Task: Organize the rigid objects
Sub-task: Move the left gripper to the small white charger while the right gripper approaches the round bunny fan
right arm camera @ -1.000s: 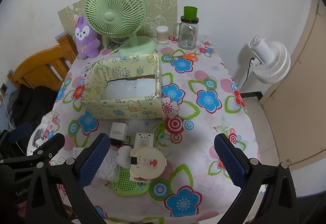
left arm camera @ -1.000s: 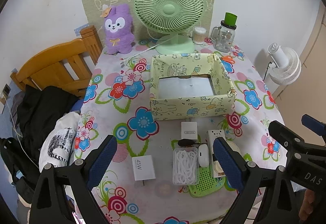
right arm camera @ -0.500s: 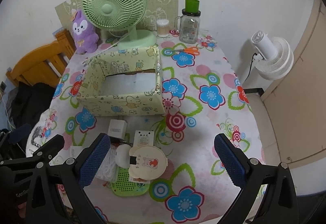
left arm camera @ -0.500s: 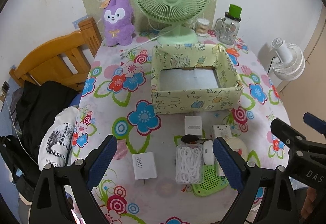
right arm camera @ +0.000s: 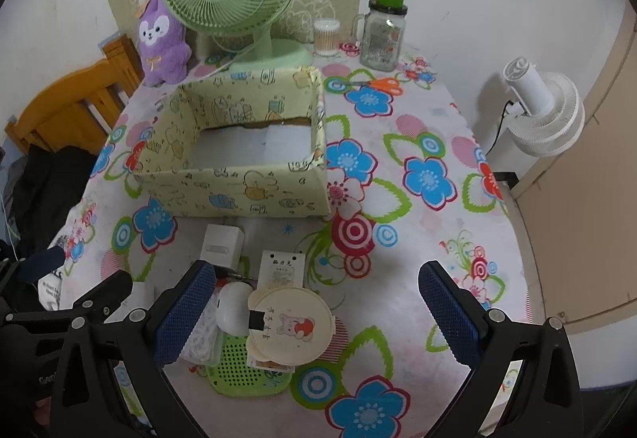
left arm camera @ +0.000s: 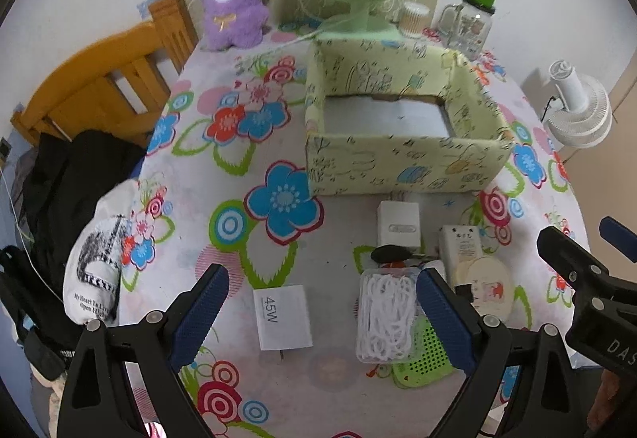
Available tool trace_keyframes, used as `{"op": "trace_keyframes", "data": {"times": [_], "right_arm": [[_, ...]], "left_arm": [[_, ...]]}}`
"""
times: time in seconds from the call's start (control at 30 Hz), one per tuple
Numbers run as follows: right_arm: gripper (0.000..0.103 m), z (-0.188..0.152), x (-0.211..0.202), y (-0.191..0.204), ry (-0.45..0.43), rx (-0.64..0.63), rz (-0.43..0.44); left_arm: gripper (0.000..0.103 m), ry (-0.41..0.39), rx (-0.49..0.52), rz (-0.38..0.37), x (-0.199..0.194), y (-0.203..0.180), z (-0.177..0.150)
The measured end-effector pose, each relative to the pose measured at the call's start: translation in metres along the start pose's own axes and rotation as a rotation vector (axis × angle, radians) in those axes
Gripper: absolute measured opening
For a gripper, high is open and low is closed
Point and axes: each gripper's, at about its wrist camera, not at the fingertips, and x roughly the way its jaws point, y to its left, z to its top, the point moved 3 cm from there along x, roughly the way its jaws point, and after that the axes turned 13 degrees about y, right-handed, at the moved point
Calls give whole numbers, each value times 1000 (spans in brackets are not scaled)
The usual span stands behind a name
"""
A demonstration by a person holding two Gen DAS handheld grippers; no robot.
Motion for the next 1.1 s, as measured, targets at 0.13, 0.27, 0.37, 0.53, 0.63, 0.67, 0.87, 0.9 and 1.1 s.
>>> {"op": "trace_keyframes", "data": {"times": [0.13, 0.27, 0.37, 0.53, 0.63, 0.67, 0.87, 0.9, 1.1], "right_arm": [[102, -1, 13, 3, 18, -6, -6], [101, -5, 28, 5, 41, -5, -7], [100, -10, 42, 7, 73, -5, -6], [99, -19, 62, 12, 115, -15, -11], [99, -24, 72, 14, 142, -24, -16], [99, -26, 75, 14, 149, -24, -16], [94, -31, 92, 14, 184, -25, -16], [93, -31, 94, 14, 192, -23, -12], [81, -32, 100, 18, 196, -19, 4]], "left_arm": [[96, 16, 0, 9, 14, 4, 1], [96, 47, -23, 2, 30, 10, -2], [96, 75, -37, -3, 43, 13, -5], [96, 112, -46, 2, 60, 17, -11], [96, 123, -52, 6, 67, 21, -13], [96, 129, -56, 8, 70, 23, -14], [96, 147, -54, 21, 83, 26, -17], [96, 152, -52, 23, 85, 26, -17], [96, 162, -55, 4, 91, 30, -20]]}}
